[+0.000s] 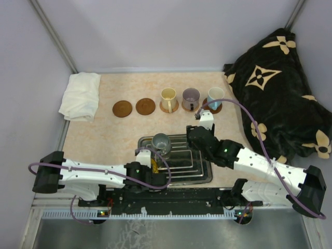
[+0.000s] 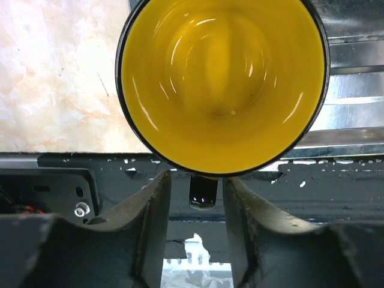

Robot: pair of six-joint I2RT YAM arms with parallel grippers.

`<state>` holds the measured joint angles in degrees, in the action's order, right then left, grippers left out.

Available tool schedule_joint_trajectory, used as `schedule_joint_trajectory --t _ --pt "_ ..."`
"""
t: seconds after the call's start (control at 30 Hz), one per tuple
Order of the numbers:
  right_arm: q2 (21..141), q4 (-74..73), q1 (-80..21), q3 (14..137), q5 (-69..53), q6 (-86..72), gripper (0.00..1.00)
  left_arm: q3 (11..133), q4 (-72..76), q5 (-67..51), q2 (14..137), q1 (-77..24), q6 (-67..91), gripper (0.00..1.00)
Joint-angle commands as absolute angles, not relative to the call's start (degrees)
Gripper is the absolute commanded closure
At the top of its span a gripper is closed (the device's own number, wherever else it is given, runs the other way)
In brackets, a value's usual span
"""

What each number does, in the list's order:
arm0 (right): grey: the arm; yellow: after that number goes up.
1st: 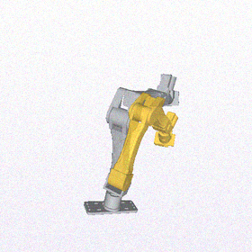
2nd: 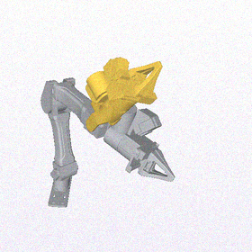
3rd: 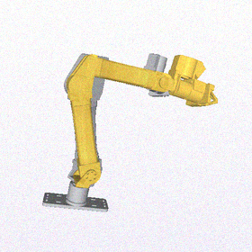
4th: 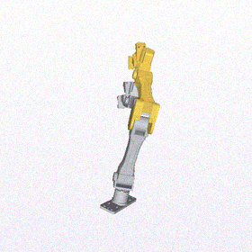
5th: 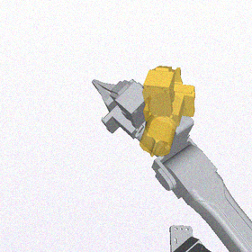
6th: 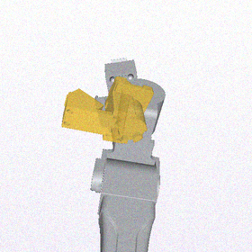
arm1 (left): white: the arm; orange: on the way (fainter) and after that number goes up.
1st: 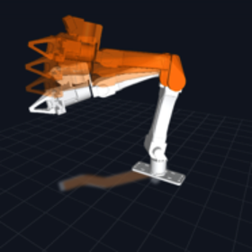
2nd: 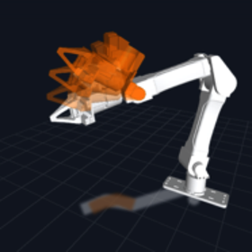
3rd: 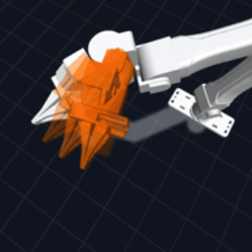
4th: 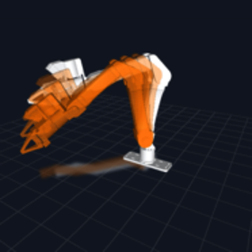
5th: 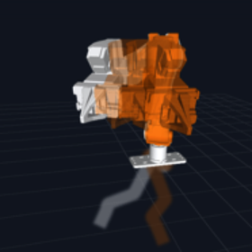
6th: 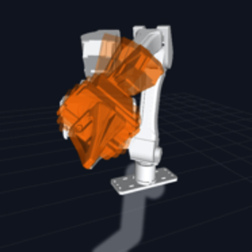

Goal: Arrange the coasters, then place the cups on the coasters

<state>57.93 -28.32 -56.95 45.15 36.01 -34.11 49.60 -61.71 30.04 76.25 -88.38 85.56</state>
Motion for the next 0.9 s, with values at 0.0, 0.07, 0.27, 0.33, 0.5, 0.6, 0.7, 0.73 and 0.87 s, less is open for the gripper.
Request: schedule_joint_trajectory --t 0.0,0.07,0.27,0.33,0.5,0.6,0.7,0.73,0.87 --pt "58.3 -25.9 -57.1 45.1 37.0 -34.8 0.36 50.6 -61.9 31.1 76.8 -88.7 85.7 0.58" --pt "58.3 -25.9 -57.1 45.0 37.0 -34.8 0.36 50.7 -62.1 31.0 77.3 -88.6 85.8 0.59" --pt "58.3 -26.3 -57.1 44.8 37.1 -35.1 0.36 50.8 -62.4 31.0 77.8 -88.7 85.9 0.67" --pt "58.3 -26.2 -57.1 44.8 37.1 -35.1 0.36 50.7 -62.9 31.1 78.0 -88.7 86.6 0.77" --pt "58.3 -26.1 -57.1 44.6 37.0 -35.2 0.36 50.6 -63.0 31.4 78.2 -88.7 87.2 0.8" --pt "58.5 -26.2 -57.2 44.6 36.8 -35.3 0.36 50.7 -63.6 31.4 77.9 -88.7 87.5 0.89" --pt "58.6 -26.4 -57.1 44.6 37.1 -35.3 0.36 51.5 -65.8 31.5 76.7 -88.7 89.0 0.96" --pt "58.6 -26.5 -57.2 44.4 37.3 -35.4 0.36 51.9 -66.3 31.5 76.1 -88.7 89.2 0.96" --pt "59.2 -26.8 -57.1 43.7 37.5 -35.9 0.36 54.5 -69.6 33.1 74.8 -88.7 89.7 0.98"
